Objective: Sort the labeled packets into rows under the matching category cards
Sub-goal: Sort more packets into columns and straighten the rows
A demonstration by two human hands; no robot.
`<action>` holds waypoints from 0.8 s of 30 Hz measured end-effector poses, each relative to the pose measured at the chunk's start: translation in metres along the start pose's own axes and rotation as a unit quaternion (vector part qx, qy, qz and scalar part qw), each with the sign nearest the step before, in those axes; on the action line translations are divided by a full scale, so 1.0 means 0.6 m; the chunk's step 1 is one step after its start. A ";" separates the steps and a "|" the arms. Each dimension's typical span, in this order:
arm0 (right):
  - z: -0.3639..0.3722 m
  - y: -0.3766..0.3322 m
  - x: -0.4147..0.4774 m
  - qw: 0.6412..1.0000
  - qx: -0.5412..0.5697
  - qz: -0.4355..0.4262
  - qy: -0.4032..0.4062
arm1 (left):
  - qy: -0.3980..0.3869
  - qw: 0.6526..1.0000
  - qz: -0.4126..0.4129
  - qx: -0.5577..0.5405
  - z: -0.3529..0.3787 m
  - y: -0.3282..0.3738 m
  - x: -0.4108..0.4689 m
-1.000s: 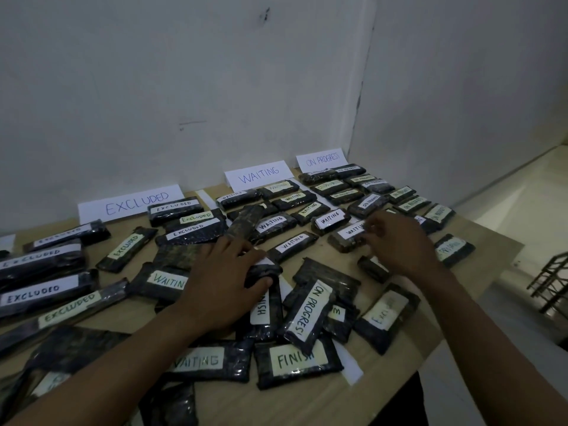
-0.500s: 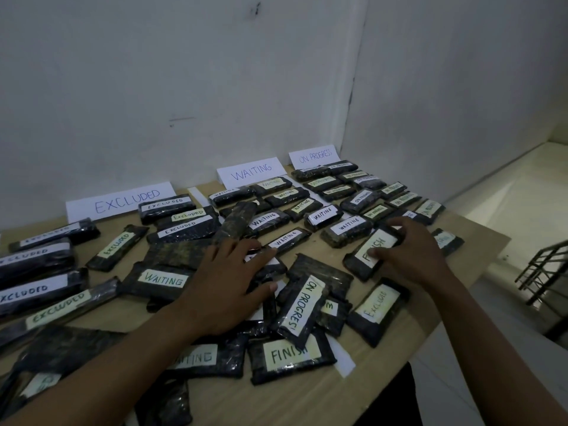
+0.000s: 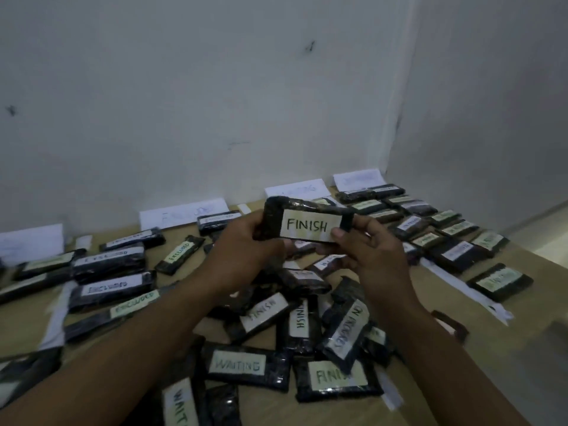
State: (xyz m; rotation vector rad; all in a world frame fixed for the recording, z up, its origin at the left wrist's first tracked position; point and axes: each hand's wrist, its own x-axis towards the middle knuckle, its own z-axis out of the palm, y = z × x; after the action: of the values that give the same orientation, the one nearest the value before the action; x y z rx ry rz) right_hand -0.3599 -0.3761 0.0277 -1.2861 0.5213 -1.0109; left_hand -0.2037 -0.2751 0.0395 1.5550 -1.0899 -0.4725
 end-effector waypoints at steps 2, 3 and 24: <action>0.035 0.009 -0.010 0.999 -0.019 0.012 -0.041 | 0.043 0.999 0.006 -0.013 -0.038 0.009 -0.018; 0.053 0.015 -0.016 0.997 -0.038 0.014 -0.060 | 0.058 0.998 0.006 -0.021 -0.059 0.011 -0.030; 0.328 0.121 -0.107 0.717 -0.444 -0.237 -0.483 | 0.582 0.799 -0.144 0.043 -0.491 -0.152 -0.367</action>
State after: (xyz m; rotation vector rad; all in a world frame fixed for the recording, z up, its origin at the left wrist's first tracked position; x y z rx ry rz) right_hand -0.2104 -0.2192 -0.0046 -2.6682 -0.2403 -0.2726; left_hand -0.0472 0.0661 -0.0128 1.6624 0.0939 0.3698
